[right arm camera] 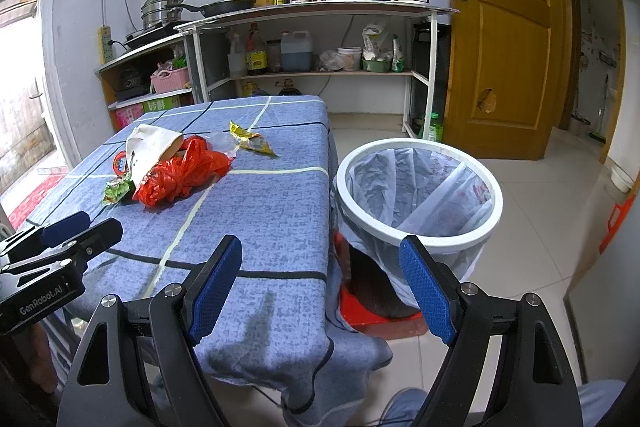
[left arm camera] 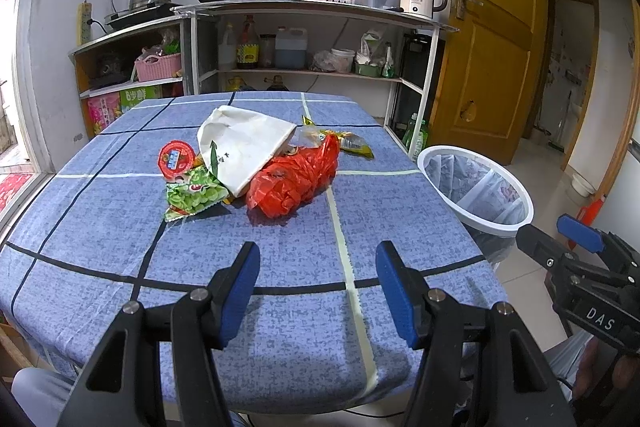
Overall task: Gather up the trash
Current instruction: 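Grasp the white paper bag with the left tool while the right tool grasps the red bag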
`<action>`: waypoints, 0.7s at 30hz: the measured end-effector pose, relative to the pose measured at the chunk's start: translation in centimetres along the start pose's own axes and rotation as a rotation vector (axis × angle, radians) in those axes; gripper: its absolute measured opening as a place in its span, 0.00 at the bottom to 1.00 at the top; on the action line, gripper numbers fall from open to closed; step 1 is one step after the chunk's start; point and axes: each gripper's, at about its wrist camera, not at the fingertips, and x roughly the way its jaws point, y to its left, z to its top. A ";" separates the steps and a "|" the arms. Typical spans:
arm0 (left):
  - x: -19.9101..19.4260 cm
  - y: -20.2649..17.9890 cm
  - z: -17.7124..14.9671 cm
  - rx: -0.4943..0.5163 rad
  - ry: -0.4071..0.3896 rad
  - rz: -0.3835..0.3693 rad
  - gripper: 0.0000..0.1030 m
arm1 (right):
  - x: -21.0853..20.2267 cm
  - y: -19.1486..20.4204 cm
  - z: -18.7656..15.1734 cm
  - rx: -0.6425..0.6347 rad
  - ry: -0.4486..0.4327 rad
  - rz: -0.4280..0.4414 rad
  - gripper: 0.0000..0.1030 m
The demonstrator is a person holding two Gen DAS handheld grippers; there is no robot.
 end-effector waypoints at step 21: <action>3.9 6.5 5.1 -0.054 -0.014 0.006 0.68 | 7.1 3.3 6.7 -0.085 0.038 0.194 0.79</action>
